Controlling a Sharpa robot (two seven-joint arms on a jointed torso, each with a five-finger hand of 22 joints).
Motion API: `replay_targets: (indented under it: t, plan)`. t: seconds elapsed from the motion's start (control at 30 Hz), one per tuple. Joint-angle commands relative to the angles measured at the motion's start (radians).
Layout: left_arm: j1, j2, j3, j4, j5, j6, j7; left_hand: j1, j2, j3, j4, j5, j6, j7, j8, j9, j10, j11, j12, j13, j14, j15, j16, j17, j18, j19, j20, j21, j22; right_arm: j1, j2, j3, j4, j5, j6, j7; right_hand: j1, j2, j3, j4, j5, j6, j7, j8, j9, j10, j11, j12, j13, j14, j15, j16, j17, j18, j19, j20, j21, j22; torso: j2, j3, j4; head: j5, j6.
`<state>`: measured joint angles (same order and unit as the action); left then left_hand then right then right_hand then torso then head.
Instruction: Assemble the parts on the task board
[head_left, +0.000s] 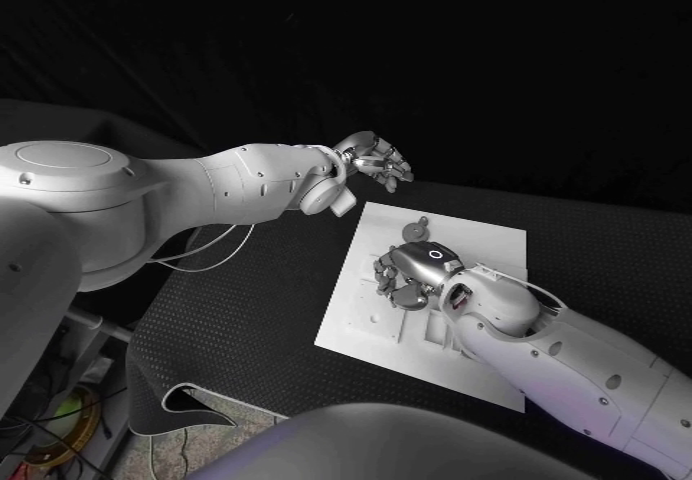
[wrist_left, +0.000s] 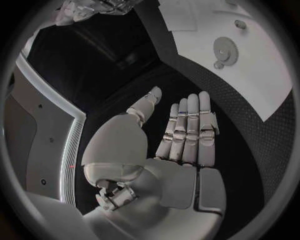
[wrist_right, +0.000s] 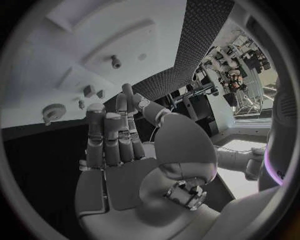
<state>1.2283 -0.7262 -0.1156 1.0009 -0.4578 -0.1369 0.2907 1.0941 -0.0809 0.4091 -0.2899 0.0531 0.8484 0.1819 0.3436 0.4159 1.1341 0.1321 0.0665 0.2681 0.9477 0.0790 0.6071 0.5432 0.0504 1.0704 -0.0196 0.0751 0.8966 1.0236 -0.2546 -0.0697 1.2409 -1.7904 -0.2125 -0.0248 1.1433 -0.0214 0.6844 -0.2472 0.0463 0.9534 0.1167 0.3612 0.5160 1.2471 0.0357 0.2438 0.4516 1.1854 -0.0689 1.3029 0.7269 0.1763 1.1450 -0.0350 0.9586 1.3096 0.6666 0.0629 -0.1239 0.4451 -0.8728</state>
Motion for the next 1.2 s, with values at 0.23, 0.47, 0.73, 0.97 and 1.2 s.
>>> replay_targets:
  t: [0.23, 0.47, 0.73, 0.97, 1.2]
  plan:
    - [0.001, 0.008, 0.001, 0.000, 0.003, 0.003, 0.002, -0.002, 0.008, -0.001, 0.001, -0.003, -0.009, -0.001, 0.006, -0.002, -0.006, 0.003, 0.004, -0.002, 0.006, 0.001, -0.007, 0.002, 0.016, 0.006, 0.001, -0.004, -0.001, -0.028, 0.019, -0.018, -0.020, -0.018, 0.023, 0.020, 0.003, 0.010, 0.007, -0.002, 0.002, 0.009, 0.012, 0.003, 0.013, 0.005, 0.000, 0.001, 0.001, 0.001, -0.005, -0.006, -0.001, 0.086, -0.002, -0.005, 0.001, 0.015, 0.000, 0.0022, 0.0023, 0.030, 0.000]
    - [0.001, 0.010, 0.001, -0.002, 0.003, 0.005, 0.002, -0.002, 0.008, -0.001, 0.001, -0.003, -0.009, -0.001, 0.007, -0.002, -0.006, 0.003, 0.004, -0.002, 0.006, 0.001, -0.008, 0.002, 0.016, 0.006, 0.001, -0.004, -0.001, -0.031, 0.020, -0.023, -0.017, -0.018, 0.023, 0.022, 0.003, 0.011, 0.007, -0.003, 0.002, 0.009, 0.012, 0.003, 0.013, 0.005, 0.000, 0.000, 0.001, 0.001, -0.005, -0.006, -0.001, 0.086, -0.002, -0.005, 0.000, 0.015, 0.000, 0.0036, -0.0018, 0.044, 0.000]
    - [0.001, 0.011, 0.001, -0.001, 0.003, 0.006, 0.002, -0.002, 0.008, 0.000, 0.001, -0.003, -0.009, -0.001, 0.007, -0.002, -0.006, 0.003, 0.004, -0.002, 0.006, 0.001, -0.009, 0.003, 0.016, 0.006, 0.001, -0.004, -0.002, -0.031, 0.020, -0.041, -0.018, -0.018, 0.037, 0.023, 0.001, 0.012, 0.007, -0.004, 0.002, 0.009, 0.012, 0.002, 0.013, 0.005, 0.000, 0.000, 0.001, 0.000, -0.005, -0.006, -0.001, 0.086, -0.002, -0.005, 0.000, 0.015, -0.001, 0.0041, -0.0031, 0.048, 0.000]
    - [0.001, 0.012, 0.001, -0.002, 0.003, 0.006, 0.002, -0.002, 0.008, 0.000, 0.001, -0.003, -0.009, -0.001, 0.007, -0.002, -0.006, 0.003, 0.004, -0.003, 0.006, 0.001, -0.009, 0.004, 0.016, 0.006, 0.001, -0.004, -0.002, -0.035, 0.021, -0.058, -0.021, -0.017, 0.046, 0.023, 0.000, 0.013, 0.007, -0.006, 0.002, 0.008, 0.013, 0.002, 0.014, 0.005, 0.001, -0.001, 0.001, 0.000, -0.005, -0.007, -0.001, 0.086, -0.002, -0.005, 0.000, 0.015, -0.001, 0.0036, -0.0013, 0.050, 0.000]
    - [0.001, 0.014, 0.001, -0.003, 0.003, 0.007, 0.002, -0.002, 0.008, 0.000, 0.001, -0.003, -0.009, -0.001, 0.007, -0.002, -0.006, 0.003, 0.004, -0.003, 0.006, 0.001, -0.010, 0.004, 0.016, 0.006, 0.001, -0.004, -0.002, -0.039, 0.023, -0.059, -0.022, -0.017, 0.048, 0.021, -0.001, 0.014, 0.007, -0.007, 0.002, 0.008, 0.013, 0.002, 0.014, 0.005, 0.001, -0.001, 0.001, 0.000, -0.005, -0.007, -0.001, 0.086, -0.003, -0.005, 0.000, 0.014, -0.001, 0.0035, -0.0025, 0.052, 0.000]
